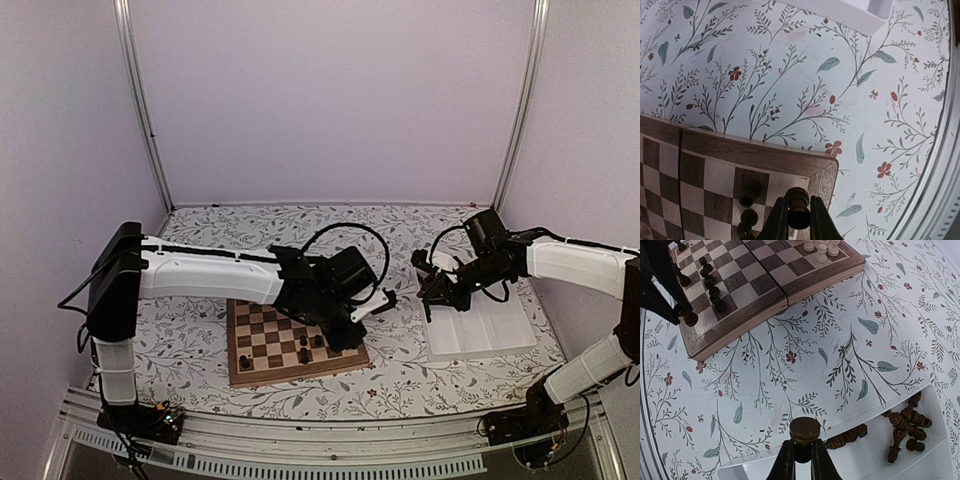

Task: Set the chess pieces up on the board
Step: Place the chess piece on the chessboard.

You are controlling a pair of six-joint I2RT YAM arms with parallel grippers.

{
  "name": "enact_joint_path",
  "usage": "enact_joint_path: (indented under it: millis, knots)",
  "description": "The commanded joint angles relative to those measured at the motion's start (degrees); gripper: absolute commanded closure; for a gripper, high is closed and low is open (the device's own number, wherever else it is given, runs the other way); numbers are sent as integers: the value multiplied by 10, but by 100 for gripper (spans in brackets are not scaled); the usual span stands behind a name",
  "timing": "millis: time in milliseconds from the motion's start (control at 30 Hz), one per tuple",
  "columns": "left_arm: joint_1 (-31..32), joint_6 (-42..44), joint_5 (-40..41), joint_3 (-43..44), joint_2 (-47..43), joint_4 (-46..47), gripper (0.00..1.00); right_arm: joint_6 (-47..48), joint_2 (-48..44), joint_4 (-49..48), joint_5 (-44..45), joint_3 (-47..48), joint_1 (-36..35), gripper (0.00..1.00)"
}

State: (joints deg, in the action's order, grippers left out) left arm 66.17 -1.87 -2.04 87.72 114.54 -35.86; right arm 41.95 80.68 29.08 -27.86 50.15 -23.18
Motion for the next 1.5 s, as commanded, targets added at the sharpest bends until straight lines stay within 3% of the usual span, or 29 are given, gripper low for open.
enact_joint_path:
  millis: [0,700,1000,1267,1467]
  knots:
    - [7,3,8,15,11,-10,93,-6,-15,-10,4,-8,4,95]
    - [6,4,13,7,29,-9,89,-5,-10,-11,7,-9,4,95]
    - [6,0,13,8,21,-16,71,-6,-11,-11,4,-8,4,95]
    - [6,-5,-1,17,-28,-10,65,-5,-20,20,-9,19,4,95]
    - [-7,-31,-60,-27,-120,82,60,21,-14,101,-71,96,-1,94]
